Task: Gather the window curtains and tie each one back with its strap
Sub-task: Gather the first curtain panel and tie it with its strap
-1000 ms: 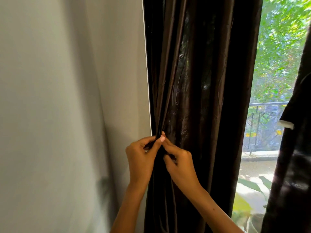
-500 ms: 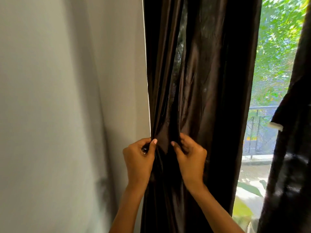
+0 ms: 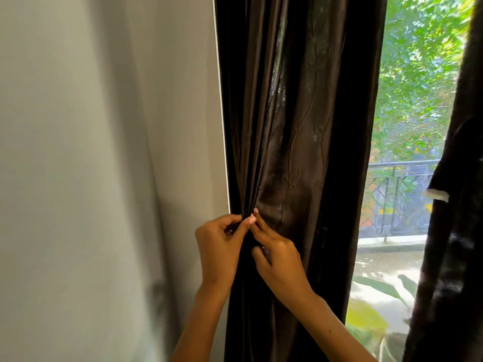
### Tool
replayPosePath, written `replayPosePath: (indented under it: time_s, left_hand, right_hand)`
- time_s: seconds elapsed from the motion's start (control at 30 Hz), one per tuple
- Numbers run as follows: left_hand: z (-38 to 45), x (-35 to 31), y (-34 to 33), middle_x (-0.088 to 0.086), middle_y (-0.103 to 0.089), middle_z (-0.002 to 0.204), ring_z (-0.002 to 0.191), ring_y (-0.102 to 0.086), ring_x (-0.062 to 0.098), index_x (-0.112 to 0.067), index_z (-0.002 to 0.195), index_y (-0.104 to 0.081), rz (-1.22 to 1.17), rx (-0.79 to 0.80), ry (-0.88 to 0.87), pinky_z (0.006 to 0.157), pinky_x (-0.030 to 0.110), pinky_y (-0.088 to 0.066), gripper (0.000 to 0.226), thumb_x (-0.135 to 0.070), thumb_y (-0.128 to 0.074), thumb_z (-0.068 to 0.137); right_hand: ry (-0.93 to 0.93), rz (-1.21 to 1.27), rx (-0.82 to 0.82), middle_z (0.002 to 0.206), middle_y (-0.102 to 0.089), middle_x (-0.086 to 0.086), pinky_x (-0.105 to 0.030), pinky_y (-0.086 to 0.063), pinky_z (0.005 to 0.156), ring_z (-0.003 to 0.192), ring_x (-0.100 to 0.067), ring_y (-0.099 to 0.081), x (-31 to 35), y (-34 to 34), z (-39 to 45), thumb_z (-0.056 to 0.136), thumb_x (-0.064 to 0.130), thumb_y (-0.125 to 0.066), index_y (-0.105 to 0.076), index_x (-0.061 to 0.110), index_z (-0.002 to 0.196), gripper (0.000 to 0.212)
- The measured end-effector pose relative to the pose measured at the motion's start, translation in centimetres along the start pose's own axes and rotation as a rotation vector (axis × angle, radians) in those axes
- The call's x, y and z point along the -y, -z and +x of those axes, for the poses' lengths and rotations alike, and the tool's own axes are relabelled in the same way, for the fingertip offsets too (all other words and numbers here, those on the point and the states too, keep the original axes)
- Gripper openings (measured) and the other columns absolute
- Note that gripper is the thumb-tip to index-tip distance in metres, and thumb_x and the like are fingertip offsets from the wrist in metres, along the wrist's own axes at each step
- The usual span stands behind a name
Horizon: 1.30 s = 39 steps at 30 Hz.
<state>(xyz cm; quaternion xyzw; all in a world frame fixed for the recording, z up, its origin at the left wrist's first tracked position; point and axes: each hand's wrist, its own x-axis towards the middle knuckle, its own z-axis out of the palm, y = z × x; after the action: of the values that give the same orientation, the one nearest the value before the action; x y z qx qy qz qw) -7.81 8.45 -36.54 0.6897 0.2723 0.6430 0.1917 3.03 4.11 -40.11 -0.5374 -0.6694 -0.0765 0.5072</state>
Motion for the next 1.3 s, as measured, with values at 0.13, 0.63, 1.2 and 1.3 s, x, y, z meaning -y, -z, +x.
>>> replayPosePath:
  time_s: [0.13,0.63,1.2,1.3]
  left_hand:
    - [0.8,0.8,0.0,-0.011,-0.069,0.069,0.063,-0.066,0.002,-0.013,0.084,-0.076,0.061,-0.044,0.024,0.061,0.011,-0.051,0.008,-0.02,-0.074,0.08]
    - [0.2,0.7,0.2,-0.015,-0.07,0.073,0.066,-0.067,0.0,-0.016,0.088,-0.077,0.041,-0.017,-0.027,0.06,0.013,-0.052,0.008,-0.019,-0.073,0.082]
    - [1.5,1.1,0.6,-0.017,-0.066,0.065,0.064,-0.065,0.002,-0.013,0.08,-0.075,0.108,0.003,-0.08,0.058,0.009,-0.048,0.004,-0.015,-0.073,0.081]
    - [1.5,1.5,0.8,-0.012,-0.069,0.069,0.063,-0.066,0.007,-0.012,0.086,-0.076,0.105,-0.015,-0.063,0.06,0.018,-0.053,0.007,-0.017,-0.073,0.081]
  right_hand:
    - [-0.084,-0.029,-0.312,0.16,-0.004,0.0,-0.037,-0.018,0.118,0.148,-0.015,-0.007,-1.3,0.7,0.6,0.087,0.035,-0.058,-0.047,0.022,0.139,0.055]
    - [-0.026,-0.113,-0.246,0.093,-0.073,-0.004,-0.03,-0.059,0.071,0.071,-0.015,-0.069,0.3,-0.8,0.8,0.08,-0.014,-0.057,-0.047,0.016,0.138,0.066]
    - [-0.453,0.408,-0.273,0.157,-0.019,0.007,-0.03,-0.03,0.111,0.14,-0.008,-0.025,-2.7,2.6,3.5,0.083,0.029,-0.071,-0.024,0.032,0.147,0.079]
    - [-0.571,0.769,-0.188,0.132,-0.053,0.001,-0.012,-0.048,0.084,0.108,0.004,-0.056,-2.7,2.9,4.8,0.08,0.015,-0.073,-0.018,0.023,0.15,0.089]
